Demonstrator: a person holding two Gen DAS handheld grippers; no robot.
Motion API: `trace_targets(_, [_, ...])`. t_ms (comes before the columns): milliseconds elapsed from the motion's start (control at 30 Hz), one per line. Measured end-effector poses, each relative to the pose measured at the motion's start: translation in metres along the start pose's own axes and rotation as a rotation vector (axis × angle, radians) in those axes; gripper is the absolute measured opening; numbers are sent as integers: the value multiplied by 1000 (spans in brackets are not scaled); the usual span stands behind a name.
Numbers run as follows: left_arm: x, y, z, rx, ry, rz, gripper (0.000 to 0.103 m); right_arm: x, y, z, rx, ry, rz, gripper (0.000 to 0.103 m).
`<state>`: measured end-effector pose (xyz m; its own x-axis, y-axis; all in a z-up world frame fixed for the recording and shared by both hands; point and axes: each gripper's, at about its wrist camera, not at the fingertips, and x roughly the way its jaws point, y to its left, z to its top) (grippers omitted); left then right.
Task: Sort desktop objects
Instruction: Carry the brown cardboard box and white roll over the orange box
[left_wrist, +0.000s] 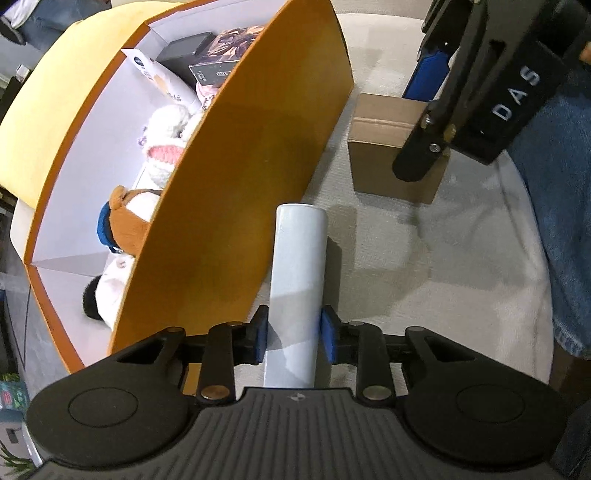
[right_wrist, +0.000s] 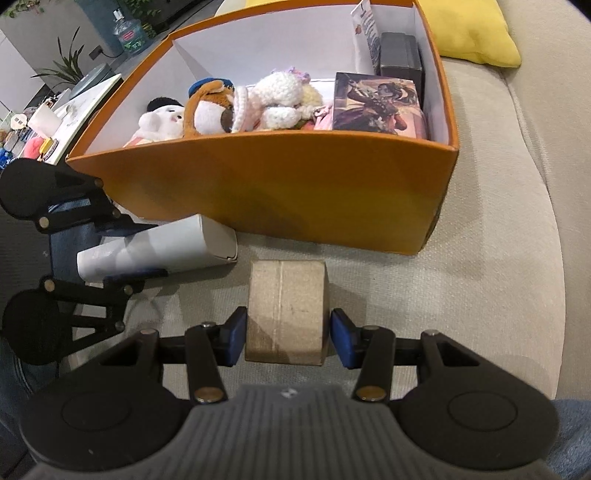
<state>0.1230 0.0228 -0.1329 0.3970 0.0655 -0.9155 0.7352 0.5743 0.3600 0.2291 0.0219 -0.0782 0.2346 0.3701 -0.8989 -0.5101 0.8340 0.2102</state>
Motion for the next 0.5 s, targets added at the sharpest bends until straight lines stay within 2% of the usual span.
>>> trace_targets(167, [-26,0,-7,-66,-19,0,32,-12,-4,0,5,10,6,49])
trace_targets(300, [-62,9,-6,-120,-61,-17,32,-41,-5,0,6,8,65,49])
trace_targets(400, [-95,-4,-15,-118,-84,-7,32,-68,-1,8,-8,-22,92,49])
trace_targets(500, [-111,10,-8,-101,-104,19,32,-98,6,24,-44,-79,94,49])
